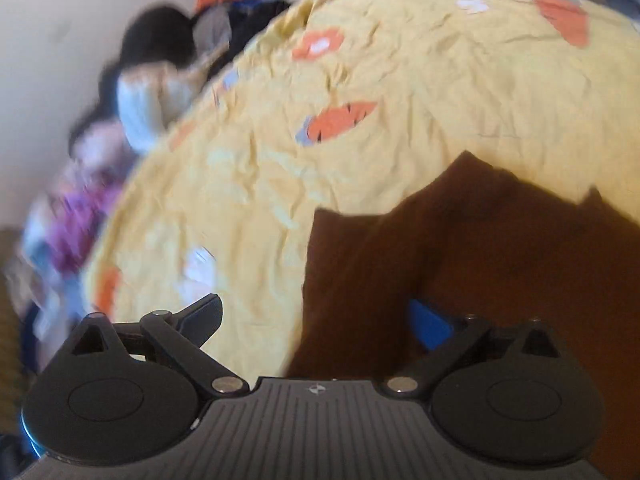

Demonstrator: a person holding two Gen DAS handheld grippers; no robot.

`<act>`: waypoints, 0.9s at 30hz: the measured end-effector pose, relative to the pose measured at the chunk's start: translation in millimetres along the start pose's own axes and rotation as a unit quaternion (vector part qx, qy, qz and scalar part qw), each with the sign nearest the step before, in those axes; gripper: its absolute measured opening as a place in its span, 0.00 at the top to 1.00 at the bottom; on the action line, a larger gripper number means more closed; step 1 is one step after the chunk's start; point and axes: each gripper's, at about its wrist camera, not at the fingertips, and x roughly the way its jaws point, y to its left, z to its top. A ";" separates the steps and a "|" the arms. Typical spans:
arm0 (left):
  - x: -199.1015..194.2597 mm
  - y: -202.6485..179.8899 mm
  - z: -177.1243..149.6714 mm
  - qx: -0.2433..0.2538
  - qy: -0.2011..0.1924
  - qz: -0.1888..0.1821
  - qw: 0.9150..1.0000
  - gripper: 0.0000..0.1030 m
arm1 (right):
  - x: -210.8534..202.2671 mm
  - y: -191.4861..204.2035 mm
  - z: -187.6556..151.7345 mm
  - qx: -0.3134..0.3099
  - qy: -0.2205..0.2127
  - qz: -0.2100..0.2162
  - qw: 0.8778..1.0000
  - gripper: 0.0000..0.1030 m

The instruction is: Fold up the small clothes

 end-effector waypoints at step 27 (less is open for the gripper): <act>-11.9 -154.5 19.4 0.226 -0.027 -0.270 0.936 0.55 | -182.8 -267.2 -259.0 0.328 -0.253 0.074 0.907 0.43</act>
